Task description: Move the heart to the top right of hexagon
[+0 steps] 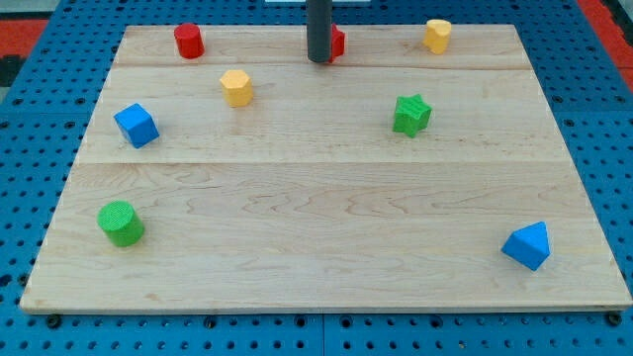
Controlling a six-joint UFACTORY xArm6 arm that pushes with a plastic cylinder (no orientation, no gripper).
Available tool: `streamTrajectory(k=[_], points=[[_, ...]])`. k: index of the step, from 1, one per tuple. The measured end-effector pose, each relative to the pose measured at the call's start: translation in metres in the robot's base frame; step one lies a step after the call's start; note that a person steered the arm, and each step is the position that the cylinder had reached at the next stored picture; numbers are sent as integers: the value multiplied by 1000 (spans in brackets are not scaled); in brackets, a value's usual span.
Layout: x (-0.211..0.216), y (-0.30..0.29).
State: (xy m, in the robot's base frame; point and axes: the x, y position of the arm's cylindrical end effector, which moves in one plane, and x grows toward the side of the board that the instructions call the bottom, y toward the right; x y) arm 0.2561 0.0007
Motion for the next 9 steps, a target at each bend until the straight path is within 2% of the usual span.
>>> streamTrajectory(k=[1,3,4,5,6,7,8,9], points=[[6,4],[26,143],[4,232],[-18,272],[-61,190],[-40,119],[30,107],[66,56]])
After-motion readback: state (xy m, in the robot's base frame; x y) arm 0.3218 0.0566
